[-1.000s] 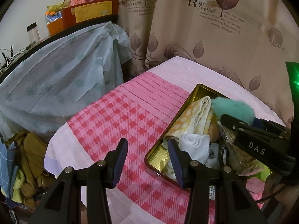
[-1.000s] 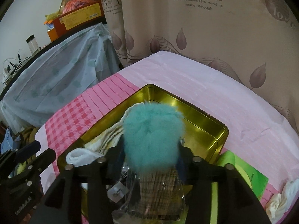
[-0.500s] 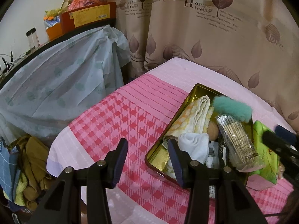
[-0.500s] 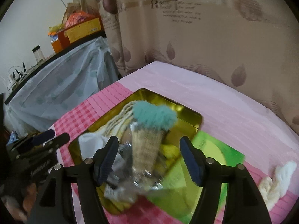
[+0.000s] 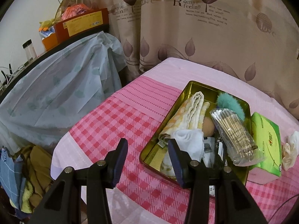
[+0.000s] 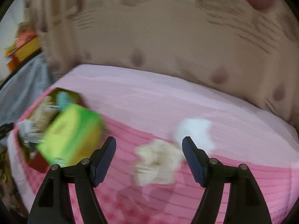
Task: Organize soft objects
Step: 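Grasp the white red-trimmed glove with the right gripper and lift it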
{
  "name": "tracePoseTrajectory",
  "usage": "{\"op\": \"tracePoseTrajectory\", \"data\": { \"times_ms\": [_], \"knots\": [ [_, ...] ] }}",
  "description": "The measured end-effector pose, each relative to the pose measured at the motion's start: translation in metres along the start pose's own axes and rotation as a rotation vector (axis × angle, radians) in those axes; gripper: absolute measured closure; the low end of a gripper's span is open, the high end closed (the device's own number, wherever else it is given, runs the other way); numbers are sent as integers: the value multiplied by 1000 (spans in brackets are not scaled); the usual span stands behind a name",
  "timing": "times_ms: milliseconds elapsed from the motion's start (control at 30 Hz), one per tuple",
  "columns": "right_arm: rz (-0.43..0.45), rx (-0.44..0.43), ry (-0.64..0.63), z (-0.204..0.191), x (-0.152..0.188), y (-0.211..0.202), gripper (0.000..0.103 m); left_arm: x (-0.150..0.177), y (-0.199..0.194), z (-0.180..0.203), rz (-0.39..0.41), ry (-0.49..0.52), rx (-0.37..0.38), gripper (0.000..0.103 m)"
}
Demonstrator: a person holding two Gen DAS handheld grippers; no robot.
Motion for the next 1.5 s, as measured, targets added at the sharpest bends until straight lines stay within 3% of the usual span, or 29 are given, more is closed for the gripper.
{"op": "tracePoseTrajectory", "data": {
  "times_ms": [233,633,733,800,900,1367,1500],
  "knots": [
    [-28,66,102,70,11,15,31,-1,-5,8,31,34,5,57],
    [-58,55,130,84,2,72,26,2,-9,30,79,114,12,57],
    [-44,44,140,88,1,78,35,3,-9,35,88,141,5,57],
    [-37,34,150,90,2,78,55,5,-8,40,89,158,6,57],
    [-26,44,152,94,4,75,65,7,-10,44,99,180,0,57],
    [20,161,142,117,62,8,69,18,-40,72,140,248,61,57],
    [21,168,135,118,78,-9,69,23,-65,97,162,284,136,57]
  ]
}}
Point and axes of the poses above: each gripper's, at about its wrist camera, not at the fingertips, and y roughly the way its jaws point, z to its right, x to its underside, the point moved 9 cm from there along y, roughly the way its jaws point, and after that the axes turned 9 degrees about -x, right-handed, at the moved point
